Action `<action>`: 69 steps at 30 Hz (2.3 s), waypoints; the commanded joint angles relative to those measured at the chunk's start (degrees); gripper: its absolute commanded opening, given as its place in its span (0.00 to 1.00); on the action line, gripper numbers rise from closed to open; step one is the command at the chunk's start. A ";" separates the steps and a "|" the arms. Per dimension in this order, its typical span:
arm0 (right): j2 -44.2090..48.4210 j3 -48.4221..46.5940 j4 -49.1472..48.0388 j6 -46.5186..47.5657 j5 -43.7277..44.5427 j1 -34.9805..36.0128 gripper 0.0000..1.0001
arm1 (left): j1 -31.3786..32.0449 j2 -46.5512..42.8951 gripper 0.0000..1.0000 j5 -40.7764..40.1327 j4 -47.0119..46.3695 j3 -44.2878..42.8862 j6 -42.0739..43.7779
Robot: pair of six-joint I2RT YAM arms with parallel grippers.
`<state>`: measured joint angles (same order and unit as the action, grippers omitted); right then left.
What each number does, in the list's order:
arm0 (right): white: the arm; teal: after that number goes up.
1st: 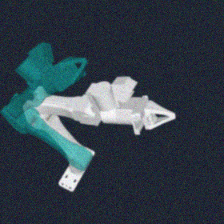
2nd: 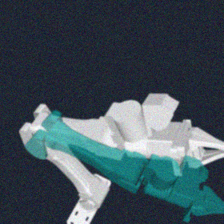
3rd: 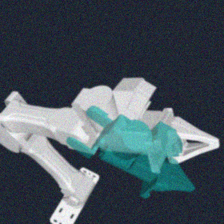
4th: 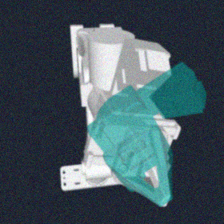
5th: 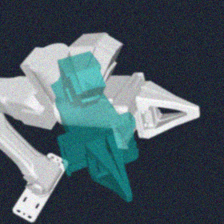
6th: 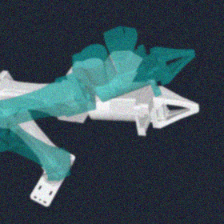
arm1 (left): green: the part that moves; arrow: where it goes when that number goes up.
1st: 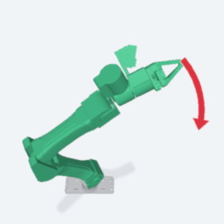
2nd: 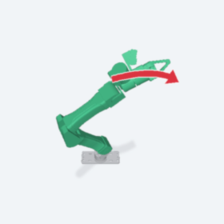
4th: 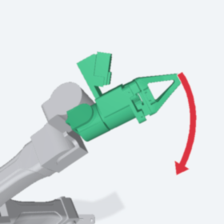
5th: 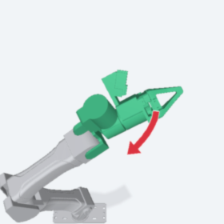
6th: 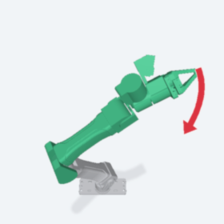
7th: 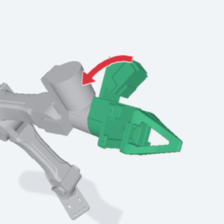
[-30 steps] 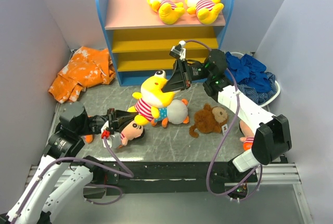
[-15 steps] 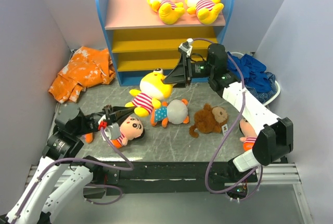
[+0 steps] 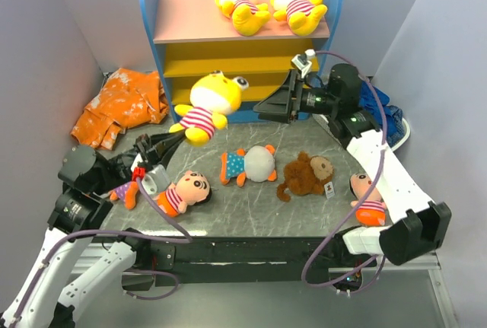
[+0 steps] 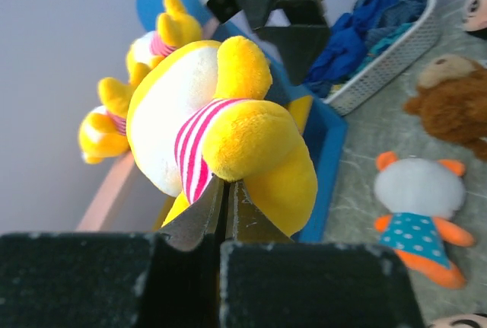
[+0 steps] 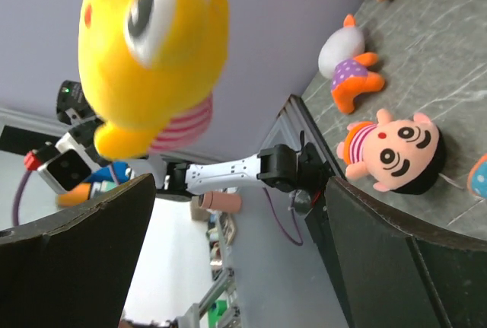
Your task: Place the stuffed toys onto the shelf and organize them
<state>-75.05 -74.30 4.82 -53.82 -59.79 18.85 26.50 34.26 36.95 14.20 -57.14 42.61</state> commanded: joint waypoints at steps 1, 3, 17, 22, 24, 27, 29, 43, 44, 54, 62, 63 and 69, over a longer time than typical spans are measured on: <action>5.17 -0.93 2.82 2.32 3.18 -1.54 1.00 | 0.13 3.26 0.01 -5.38 -4.34 -6.04 3.00; 6.74 -0.67 3.61 2.84 4.32 -1.80 1.00 | 0.13 6.25 0.01 -6.97 -4.70 -9.19 3.70; 17.82 2.14 9.15 7.15 11.44 -1.89 1.00 | 0.22 29.00 0.01 -24.47 -16.65 -26.60 4.67; 20.20 2.06 11.09 8.73 12.24 -1.89 1.00 | -0.31 36.39 0.01 -30.08 -16.91 -31.88 6.87; 20.73 1.62 12.92 9.96 12.59 -1.89 1.00 | -0.75 37.98 0.01 -30.62 -16.92 -33.64 7.22; 21.69 1.35 14.34 11.37 13.64 -1.89 1.00 | -1.45 40.79 0.01 -31.41 -17.36 -36.28 7.14; 22.22 1.18 14.60 11.72 13.91 -1.89 1.00 | -1.89 42.99 0.01 -32.29 -17.01 -38.20 7.49; 23.98 -1.63 15.75 13.21 16.02 -1.98 1.00 | -6.90 51.34 0.01 -30.18 -15.26 -42.69 4.85; 24.07 -1.98 15.75 13.22 16.02 -1.89 1.00 | -6.90 51.69 0.01 -30.18 -14.82 -42.96 5.11; 23.72 -1.99 14.96 13.83 16.46 -1.89 1.00 | -7.17 52.41 0.34 -29.13 -12.08 -44.11 5.29; 23.98 -1.81 15.57 14.18 17.51 -1.89 1.00 | -7.17 48.27 0.68 -26.50 -16.39 -40.59 3.54; 23.98 -1.72 15.92 14.36 17.86 -1.89 1.00 | -7.17 47.49 0.69 -26.06 -16.48 -40.59 3.01; 24.68 -0.41 17.77 15.41 22.52 -1.89 1.00 | -7.25 42.13 0.74 -23.50 -18.32 -39.01 -10.41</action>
<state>-51.88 -74.48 22.37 -40.01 -41.12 17.21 19.46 82.39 10.92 0.69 -97.21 43.29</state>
